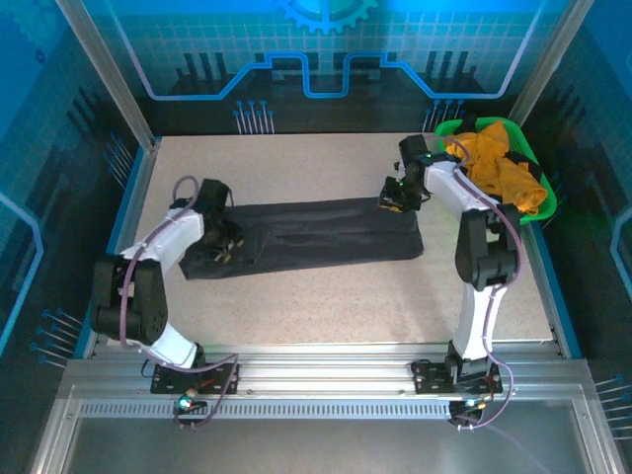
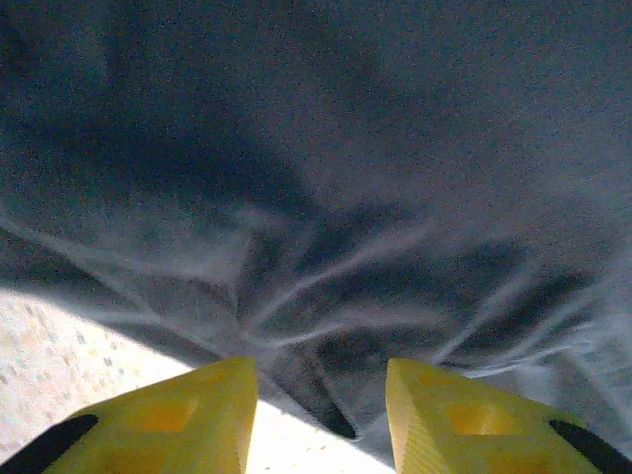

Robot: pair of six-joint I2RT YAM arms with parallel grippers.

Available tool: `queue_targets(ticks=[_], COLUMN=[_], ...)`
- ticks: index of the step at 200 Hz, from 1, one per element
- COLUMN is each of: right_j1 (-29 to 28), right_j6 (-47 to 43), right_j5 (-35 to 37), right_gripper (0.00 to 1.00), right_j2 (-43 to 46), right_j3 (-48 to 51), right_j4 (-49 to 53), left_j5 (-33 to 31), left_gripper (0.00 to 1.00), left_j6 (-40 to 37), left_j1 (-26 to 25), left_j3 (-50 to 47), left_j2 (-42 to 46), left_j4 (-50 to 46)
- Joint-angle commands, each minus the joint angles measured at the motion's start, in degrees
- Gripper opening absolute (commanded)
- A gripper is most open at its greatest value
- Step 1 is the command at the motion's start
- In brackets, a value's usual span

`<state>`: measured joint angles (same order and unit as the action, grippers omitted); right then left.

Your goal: Fold and stack the t-shirts

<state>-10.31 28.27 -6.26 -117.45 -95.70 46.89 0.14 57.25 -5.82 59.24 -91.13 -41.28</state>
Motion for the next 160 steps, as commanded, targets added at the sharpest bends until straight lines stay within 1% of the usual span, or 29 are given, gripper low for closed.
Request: queue_targets(ticks=[1,22,34,49,73,85,101,118,129,145,160], right_j1=[0.99,0.99,0.72,0.60,0.39,-0.31,-2.48,-5.77,-8.38,-12.35,-15.42], right_j6=[-2.94,-4.31,-4.96,-4.94,-3.23,-2.32,-1.82,0.62,3.09,8.73,16.03], right_j5=[6.50,8.44,9.54,10.87,11.06,11.59,12.54,11.35,9.87,6.06,-1.28], right_gripper=[0.28,0.30,0.30,0.31,0.34,0.35,0.35,0.36,0.37,0.37,0.37], right_j2=[-7.76,-15.23,-17.39,-16.15,-7.83,-5.17,-2.36,1.57,4.30,7.45,9.95], right_j3=[-7.49,-14.24,-14.47,-10.41,0.01,4.19,9.08,15.19,19.07,24.25,29.82], right_j4=[11.43,19.32,22.24,22.69,20.85,21.40,22.49,21.83,20.76,17.84,11.57], left_j5=[3.87,4.53,4.36,2.64,1.18,2.57,5.48,5.28,5.81,8.17,11.06], left_gripper=[0.40,0.41,0.41,0.42,0.42,0.44,0.47,0.47,0.48,0.48,0.48], left_j6=[9.30,8.97,7.90,6.10,2.40,0.65,-1.18,-2.34,-2.96,-3.41,-3.70], left_j1=[-1.47,-1.38,-1.38,-1.26,-0.01,0.40,0.13,-1.29,-2.47,-4.40,-6.36], left_j3=[-1.05,-0.86,0.04,2.36,10.23,16.52,27.53,39.55,46.57,58.25,69.53], left_j2=[-3.05,-7.85,-10.42,-13.02,-19.77,-24.90,-32.53,-38.98,-43.07,-49.84,-56.59], left_j4=[2.47,2.61,2.51,1.92,0.46,-0.39,-2.33,-3.02,-1.57,-0.20,0.76])
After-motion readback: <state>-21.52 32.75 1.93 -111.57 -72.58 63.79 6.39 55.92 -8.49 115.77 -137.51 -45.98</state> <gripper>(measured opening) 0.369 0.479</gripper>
